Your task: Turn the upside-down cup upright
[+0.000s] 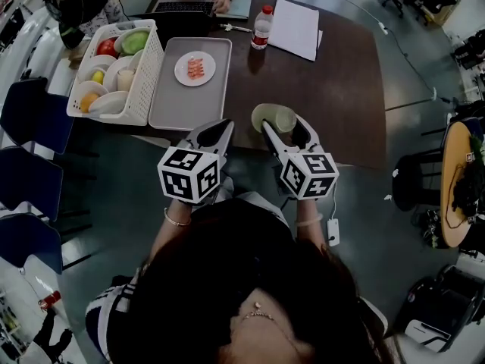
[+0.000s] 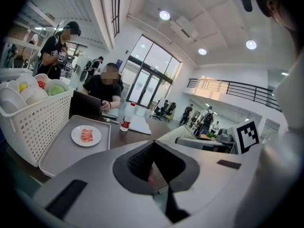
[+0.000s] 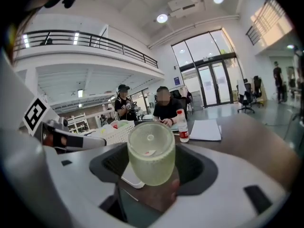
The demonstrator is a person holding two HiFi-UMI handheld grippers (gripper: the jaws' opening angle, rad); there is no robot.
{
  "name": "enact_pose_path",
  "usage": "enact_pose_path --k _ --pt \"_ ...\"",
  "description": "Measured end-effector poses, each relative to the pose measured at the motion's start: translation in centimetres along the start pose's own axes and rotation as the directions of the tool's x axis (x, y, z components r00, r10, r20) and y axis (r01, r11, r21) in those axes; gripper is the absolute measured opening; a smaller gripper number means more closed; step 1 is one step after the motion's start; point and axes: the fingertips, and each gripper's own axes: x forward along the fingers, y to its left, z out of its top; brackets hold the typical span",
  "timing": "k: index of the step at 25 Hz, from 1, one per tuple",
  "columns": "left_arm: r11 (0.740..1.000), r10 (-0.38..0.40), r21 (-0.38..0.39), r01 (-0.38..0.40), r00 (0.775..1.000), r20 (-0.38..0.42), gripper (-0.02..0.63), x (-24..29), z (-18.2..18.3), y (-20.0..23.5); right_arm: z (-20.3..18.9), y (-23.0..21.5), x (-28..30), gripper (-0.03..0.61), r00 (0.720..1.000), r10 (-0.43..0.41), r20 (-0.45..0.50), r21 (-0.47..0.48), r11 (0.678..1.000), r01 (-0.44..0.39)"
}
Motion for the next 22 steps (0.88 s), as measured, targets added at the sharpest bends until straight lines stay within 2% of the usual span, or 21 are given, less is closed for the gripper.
enact_pose_path --k 6,13,19,22 --pt "1.000 -0.006 0.006 0.006 1.000 0.007 0.003 -0.15 0.09 -0.30 0.08 -0.11 -0.57 0.318 0.996 0.074 0.052 0.173 0.982 -0.082" --pt "1.000 -0.026 -0.015 0.026 0.999 0.020 0.003 -0.24 0.33 -0.32 0.35 0.11 -0.69 0.318 0.980 0.155 0.125 0.336 0.923 -0.189" --pt "0.999 -0.044 -0.023 0.045 0.998 0.040 0.003 -0.31 0.69 -0.48 0.45 -0.04 -0.74 0.318 0.958 0.205 0.199 0.470 0.838 -0.277" --pt "0.998 -0.054 -0.028 0.055 0.998 0.045 0.003 -0.32 0.84 -0.61 0.66 -0.17 -0.82 0.318 0.939 0.236 0.250 0.551 0.763 -0.338"
